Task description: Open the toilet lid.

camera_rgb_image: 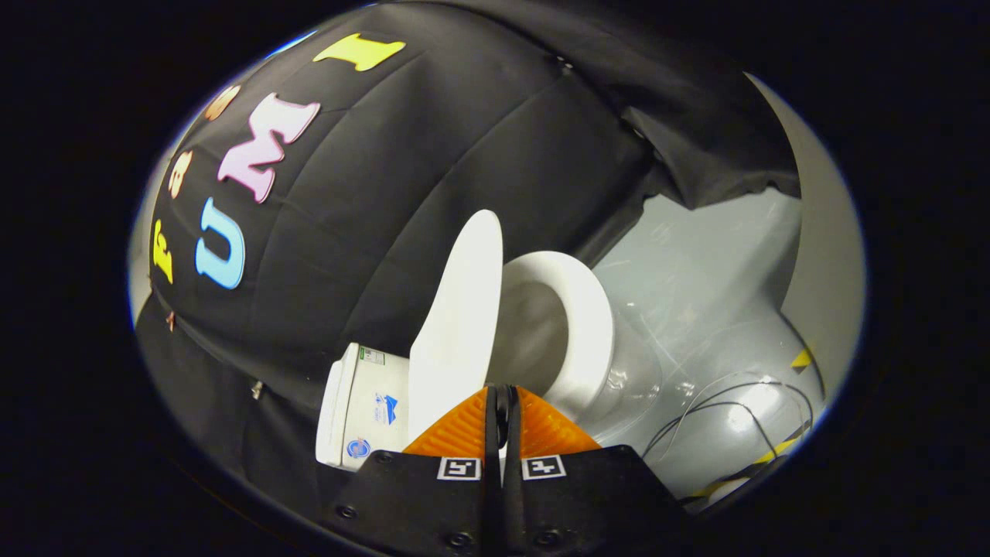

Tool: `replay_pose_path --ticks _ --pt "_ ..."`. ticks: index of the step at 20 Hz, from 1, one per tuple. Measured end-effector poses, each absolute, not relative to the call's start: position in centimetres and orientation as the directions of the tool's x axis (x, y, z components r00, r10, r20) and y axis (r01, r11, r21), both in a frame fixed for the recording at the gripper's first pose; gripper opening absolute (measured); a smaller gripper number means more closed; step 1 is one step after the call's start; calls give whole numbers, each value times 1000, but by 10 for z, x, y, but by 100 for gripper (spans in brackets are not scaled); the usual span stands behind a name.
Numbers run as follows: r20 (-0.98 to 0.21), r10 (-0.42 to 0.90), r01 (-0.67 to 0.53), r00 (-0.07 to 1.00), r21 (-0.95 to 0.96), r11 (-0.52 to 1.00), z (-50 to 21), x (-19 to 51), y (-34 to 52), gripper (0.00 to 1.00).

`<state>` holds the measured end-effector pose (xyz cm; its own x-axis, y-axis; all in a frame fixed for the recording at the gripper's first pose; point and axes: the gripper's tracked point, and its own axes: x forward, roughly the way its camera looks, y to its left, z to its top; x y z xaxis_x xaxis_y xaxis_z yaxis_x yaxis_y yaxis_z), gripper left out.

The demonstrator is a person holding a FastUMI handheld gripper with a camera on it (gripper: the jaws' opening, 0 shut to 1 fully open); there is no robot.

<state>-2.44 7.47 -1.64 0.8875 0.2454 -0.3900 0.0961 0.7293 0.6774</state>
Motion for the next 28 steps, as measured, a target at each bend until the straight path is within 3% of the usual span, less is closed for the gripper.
replay_pose_path --ticks 10,18,28 --pt "-332 145 36 932 484 874 80 -30 148 5" --pt "-326 36 90 945 365 927 108 -32 184 5" --pt "-288 -6 82 958 255 964 154 -44 258 5"
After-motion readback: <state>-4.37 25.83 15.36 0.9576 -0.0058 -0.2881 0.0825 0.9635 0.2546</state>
